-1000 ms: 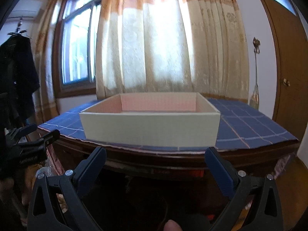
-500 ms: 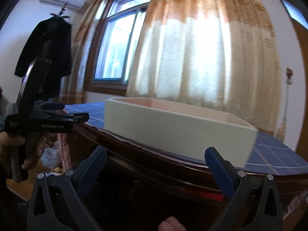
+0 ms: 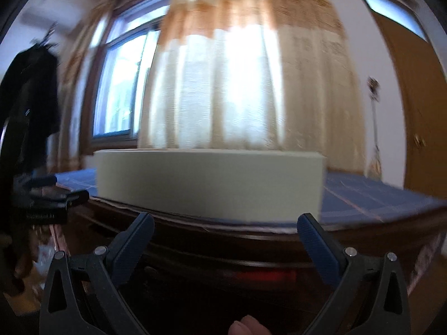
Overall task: Take underwear out of drawer
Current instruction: 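Pull the dresser drawer open with the left hand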
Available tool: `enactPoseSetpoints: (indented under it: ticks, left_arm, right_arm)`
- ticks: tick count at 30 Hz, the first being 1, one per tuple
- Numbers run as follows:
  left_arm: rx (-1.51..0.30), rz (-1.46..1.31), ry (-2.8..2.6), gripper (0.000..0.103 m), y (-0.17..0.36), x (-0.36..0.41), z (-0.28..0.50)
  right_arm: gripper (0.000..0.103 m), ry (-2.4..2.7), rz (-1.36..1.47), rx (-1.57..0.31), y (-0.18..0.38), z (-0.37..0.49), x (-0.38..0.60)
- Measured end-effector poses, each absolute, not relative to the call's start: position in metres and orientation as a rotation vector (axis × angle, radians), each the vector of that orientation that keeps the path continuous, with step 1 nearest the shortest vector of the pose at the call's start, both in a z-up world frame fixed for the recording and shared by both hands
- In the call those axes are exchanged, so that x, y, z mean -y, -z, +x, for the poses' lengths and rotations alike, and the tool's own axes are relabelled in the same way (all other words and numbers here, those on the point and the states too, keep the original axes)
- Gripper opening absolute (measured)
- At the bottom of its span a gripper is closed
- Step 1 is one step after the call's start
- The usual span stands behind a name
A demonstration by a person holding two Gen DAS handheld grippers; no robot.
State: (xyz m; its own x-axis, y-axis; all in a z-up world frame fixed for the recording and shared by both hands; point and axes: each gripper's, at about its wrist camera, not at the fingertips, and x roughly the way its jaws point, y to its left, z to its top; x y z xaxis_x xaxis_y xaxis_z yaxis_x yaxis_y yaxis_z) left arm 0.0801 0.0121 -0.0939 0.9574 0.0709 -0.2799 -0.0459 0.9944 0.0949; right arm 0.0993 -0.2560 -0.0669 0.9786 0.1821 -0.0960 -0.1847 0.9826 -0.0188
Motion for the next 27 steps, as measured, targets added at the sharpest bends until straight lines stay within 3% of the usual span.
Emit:
enactPoseSetpoints:
  ticks: [6, 20, 27]
  left_arm:
    - [-0.246, 0.121, -0.053, 0.103, 0.105, 0.001, 0.098]
    - [0.031, 0.347, -0.013, 0.103, 0.117, 0.035, 0.095]
    - [0.032, 0.371, 0.011, 0.103, 0.120, 0.033, 0.102]
  right_arm:
    - [0.103, -0.130, 0.059, -0.208, 0.071, 0.105, 0.274]
    - [0.103, -0.080, 0.028, -0.229, 0.061, 0.107, 0.276]
    - [0.103, -0.040, 0.034, -0.254, 0.064, 0.111, 0.282]
